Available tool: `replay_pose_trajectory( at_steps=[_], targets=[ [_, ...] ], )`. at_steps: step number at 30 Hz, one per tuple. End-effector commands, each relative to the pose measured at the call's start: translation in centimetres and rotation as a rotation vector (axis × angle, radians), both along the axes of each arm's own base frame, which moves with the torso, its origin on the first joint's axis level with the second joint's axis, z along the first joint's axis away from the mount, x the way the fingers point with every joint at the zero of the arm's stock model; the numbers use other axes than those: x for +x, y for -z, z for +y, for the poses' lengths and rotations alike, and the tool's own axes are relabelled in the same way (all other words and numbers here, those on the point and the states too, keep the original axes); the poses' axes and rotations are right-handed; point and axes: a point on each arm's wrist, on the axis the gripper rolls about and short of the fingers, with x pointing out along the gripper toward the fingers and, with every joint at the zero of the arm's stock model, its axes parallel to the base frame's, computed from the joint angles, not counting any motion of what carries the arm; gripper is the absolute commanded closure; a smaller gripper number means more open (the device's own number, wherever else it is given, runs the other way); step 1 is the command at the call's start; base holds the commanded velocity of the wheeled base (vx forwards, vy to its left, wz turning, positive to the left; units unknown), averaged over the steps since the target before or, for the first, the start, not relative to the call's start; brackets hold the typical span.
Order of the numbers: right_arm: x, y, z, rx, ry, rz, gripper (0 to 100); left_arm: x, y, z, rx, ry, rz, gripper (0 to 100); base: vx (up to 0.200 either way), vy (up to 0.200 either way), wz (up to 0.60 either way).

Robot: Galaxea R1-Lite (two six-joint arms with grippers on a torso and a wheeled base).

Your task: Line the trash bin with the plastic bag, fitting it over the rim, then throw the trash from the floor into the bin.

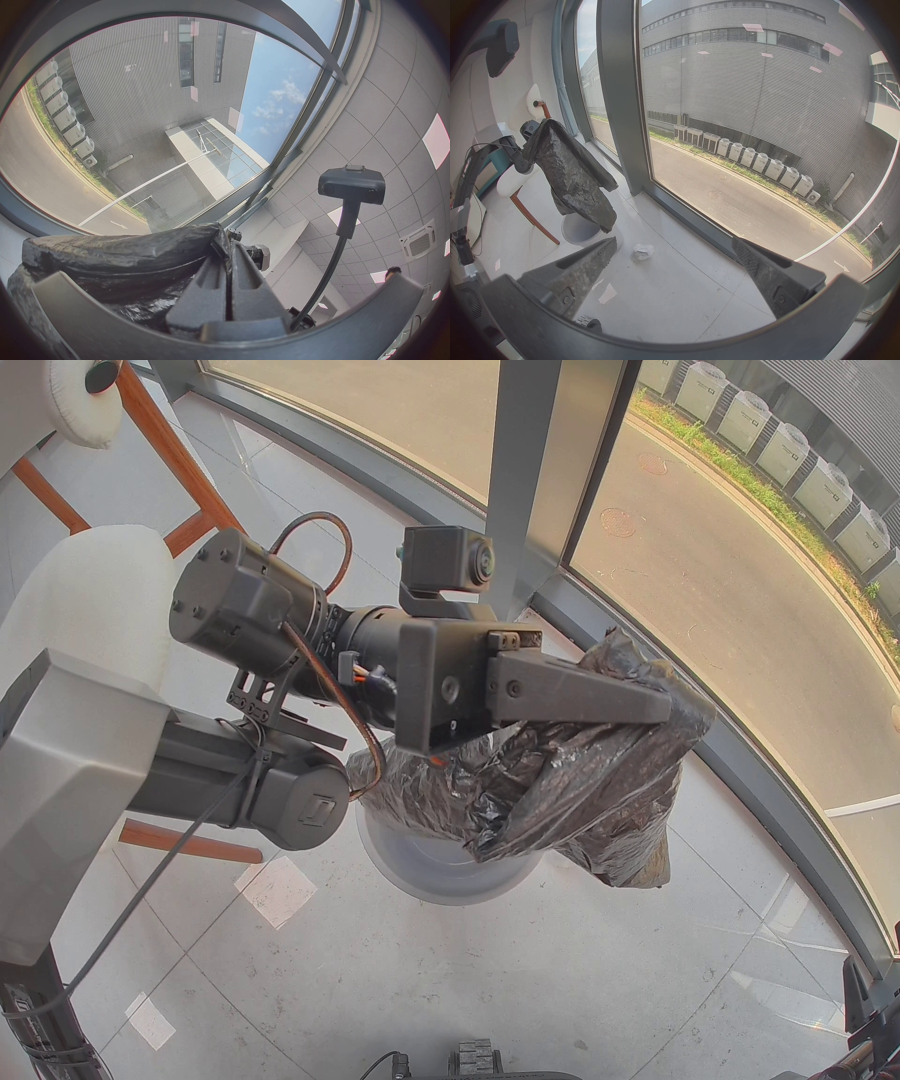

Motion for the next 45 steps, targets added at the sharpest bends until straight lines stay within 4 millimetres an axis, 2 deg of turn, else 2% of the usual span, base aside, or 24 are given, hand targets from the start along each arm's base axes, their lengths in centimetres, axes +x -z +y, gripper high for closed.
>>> replay_pose_trajectory(
  at_steps=[1, 11, 17, 25, 29, 32, 37, 42, 45],
  targets=[
    [0.0, 0.4, 0.0, 0.0, 0.0, -0.002, 0, 1.3, 1.4, -1.0, -0.002, 0.0, -0.004, 100, 0.0, 0.0, 0.0],
    [0.0, 0.4, 0.0, 0.0, 0.0, -0.002, 0, 2.7, 1.2, -2.3, -0.023, 0.008, -0.027, 100, 0.0, 0.0, 0.0],
    [0.0, 0.4, 0.0, 0.0, 0.0, -0.002, 0, 2.9, 1.4, -1.9, -0.002, 0.001, 0.004, 100, 0.033, 0.0, 0.0],
    [0.0, 0.4, 0.0, 0.0, 0.0, -0.002, 0, 2.4, 1.8, -1.3, 0.013, -0.008, 0.028, 100, 0.2, 0.0, 0.0],
    [0.0, 0.4, 0.0, 0.0, 0.0, -0.002, 0, 1.9, 2.2, -1.4, -0.018, -0.007, -0.028, 100, 0.0, 0.0, 0.0],
    [0.0, 0.4, 0.0, 0.0, 0.0, -0.002, 0, 0.7, 3.6, -2.3, -0.009, 0.024, -0.025, 100, 0.0, 0.0, 0.0],
    [0.0, 0.4, 0.0, 0.0, 0.0, -0.002, 0, -1.9, 4.9, -3.3, 0.03, 0.081, 0.017, 100, 0.0, 0.0, 0.0],
    [0.0, 0.4, 0.0, 0.0, 0.0, -0.002, 0, -2.0, 6.0, -3.6, 0.0, 0.08, -0.034, 100, 0.0, 0.0, 0.0],
    [0.0, 0.4, 0.0, 0.0, 0.0, -0.002, 0, -1.5, 7.4, -2.8, 0.006, 0.053, -0.037, 100, 0.0, 0.0, 0.0]
  ],
)
